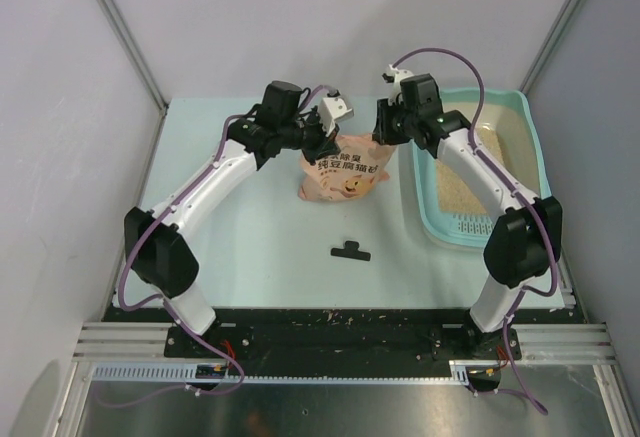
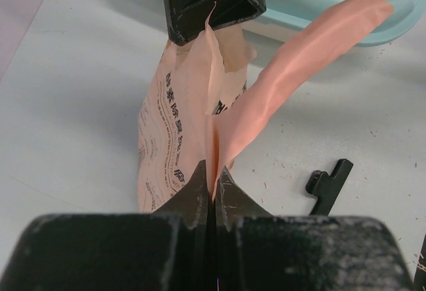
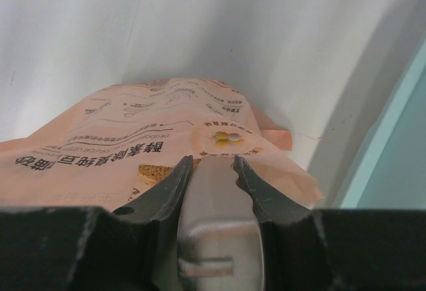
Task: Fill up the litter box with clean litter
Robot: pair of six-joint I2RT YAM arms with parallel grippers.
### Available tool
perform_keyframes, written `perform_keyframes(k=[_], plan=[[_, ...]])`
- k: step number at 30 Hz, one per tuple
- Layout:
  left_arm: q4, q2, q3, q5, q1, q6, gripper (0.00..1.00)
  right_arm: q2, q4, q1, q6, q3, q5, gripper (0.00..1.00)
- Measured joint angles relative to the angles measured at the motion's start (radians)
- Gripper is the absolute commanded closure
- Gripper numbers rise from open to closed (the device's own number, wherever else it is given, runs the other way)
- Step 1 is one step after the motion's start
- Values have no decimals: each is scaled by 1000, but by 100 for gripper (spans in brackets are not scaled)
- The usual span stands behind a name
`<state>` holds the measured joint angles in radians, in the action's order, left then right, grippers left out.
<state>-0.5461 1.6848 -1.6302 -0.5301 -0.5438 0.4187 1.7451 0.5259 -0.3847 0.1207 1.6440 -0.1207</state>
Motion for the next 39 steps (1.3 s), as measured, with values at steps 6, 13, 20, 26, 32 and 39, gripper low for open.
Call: perform_keyframes(k=[6, 13, 20, 26, 32, 39], plan=[[0, 0, 0, -5, 0, -24, 99, 10, -24, -23, 10, -52, 36, 100], [-3, 0, 0, -34, 0, -97, 100, 23, -65, -39, 66, -94, 38, 100], [-2, 2, 0, -45, 0, -141, 100, 41, -106, -47, 125, -114, 34, 100], [-2, 2, 0, -44, 0, -151, 100, 55, -166, -22, 200, -151, -36, 100], [-2, 2, 0, -16, -12, -148, 100, 77, -262, 35, 299, -200, -228, 100], [-15, 2, 0, 13, -28, -129, 99, 103, -413, 107, 485, -264, -506, 100]])
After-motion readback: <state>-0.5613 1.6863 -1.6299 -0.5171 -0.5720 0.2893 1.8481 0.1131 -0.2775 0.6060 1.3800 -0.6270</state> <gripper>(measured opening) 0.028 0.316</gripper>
